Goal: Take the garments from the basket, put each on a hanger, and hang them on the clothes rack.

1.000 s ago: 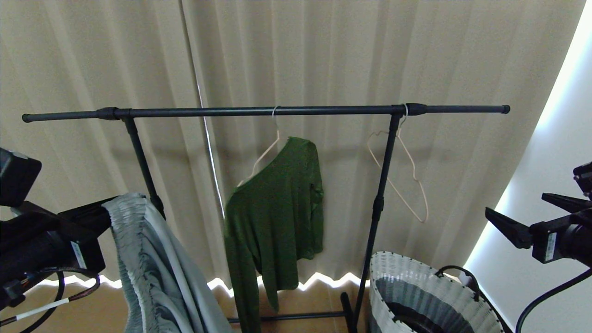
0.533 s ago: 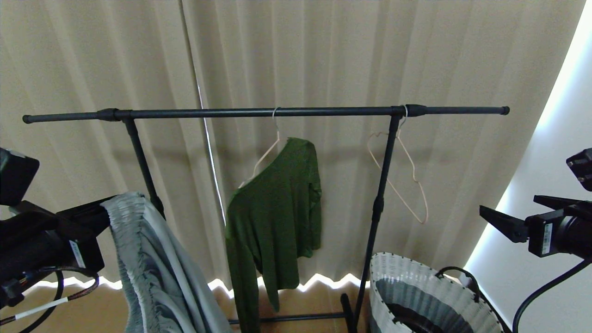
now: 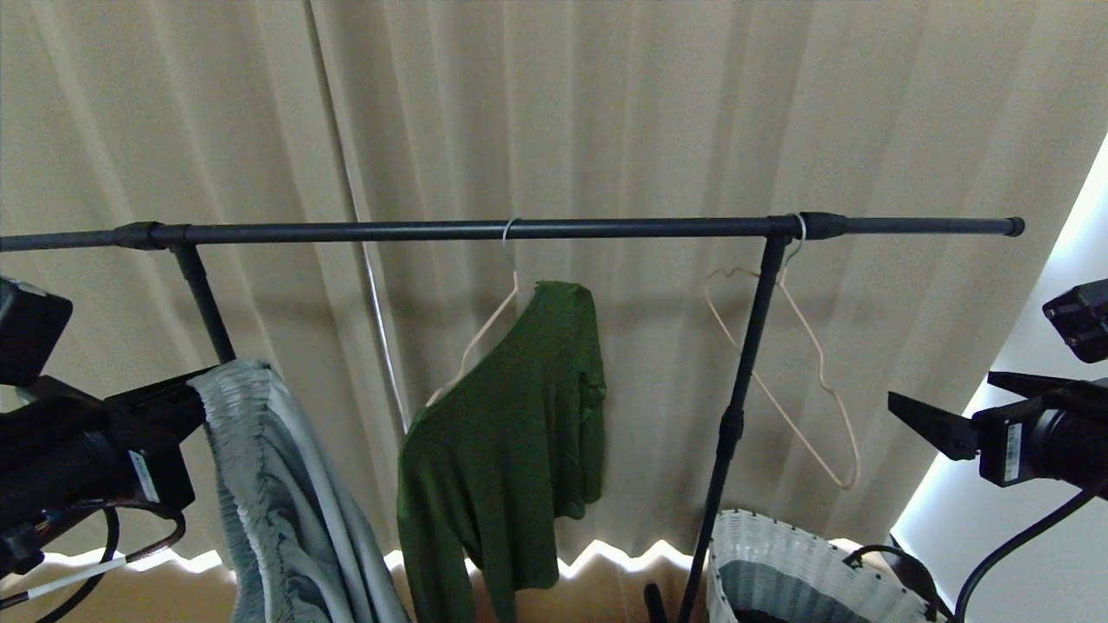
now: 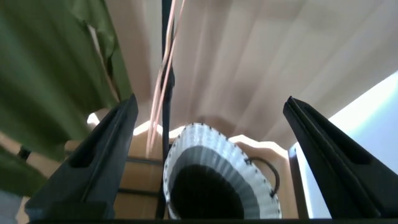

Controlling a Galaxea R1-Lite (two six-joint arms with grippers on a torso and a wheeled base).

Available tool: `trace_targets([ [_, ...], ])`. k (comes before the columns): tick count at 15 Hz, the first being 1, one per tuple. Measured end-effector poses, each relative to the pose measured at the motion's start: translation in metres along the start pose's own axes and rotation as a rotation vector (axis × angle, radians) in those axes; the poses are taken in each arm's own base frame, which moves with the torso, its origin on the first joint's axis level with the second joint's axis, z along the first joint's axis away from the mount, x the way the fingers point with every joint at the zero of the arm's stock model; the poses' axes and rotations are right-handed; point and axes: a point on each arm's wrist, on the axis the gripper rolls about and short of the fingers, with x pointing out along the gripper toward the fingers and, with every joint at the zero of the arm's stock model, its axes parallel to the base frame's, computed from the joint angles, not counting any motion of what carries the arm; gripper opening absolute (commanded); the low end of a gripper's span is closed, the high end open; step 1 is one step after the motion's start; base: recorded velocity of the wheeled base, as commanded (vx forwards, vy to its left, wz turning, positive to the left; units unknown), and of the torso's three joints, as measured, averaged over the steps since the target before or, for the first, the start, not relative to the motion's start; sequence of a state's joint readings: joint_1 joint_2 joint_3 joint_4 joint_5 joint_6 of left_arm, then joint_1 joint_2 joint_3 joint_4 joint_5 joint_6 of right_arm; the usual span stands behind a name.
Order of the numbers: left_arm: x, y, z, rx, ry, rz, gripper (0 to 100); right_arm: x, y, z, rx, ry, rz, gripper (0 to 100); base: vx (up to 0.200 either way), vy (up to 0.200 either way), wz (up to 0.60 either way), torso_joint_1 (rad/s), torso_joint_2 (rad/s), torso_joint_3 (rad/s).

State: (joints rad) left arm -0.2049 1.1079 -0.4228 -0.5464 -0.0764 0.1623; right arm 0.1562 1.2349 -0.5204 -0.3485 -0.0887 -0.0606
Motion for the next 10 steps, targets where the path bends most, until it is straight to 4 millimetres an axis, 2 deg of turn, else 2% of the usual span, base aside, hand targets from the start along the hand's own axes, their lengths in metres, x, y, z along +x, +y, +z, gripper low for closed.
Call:
trace_targets([
  [1,0.0,0.0,-0.001,0.004,0.005,0.0,0,0.003,0.003,0.0,-0.006,0.009,0.011,100,0.2,0.0,0.0,0.002,0.01,0.002],
  [5,0.0,0.004,-0.002,0.011,0.012,0.022,0,0.023,0.015,0.001,-0.015,0.06,0.048,100,0.0,0.0,0.0,0.0,0.0,0.0],
  [10,0.001,0.005,-0.003,0.016,0.014,0.032,0,0.06,0.027,0.005,0.024,0.122,0.019,100,0.0,0.0,0.0,0.0,0.0,0.0],
])
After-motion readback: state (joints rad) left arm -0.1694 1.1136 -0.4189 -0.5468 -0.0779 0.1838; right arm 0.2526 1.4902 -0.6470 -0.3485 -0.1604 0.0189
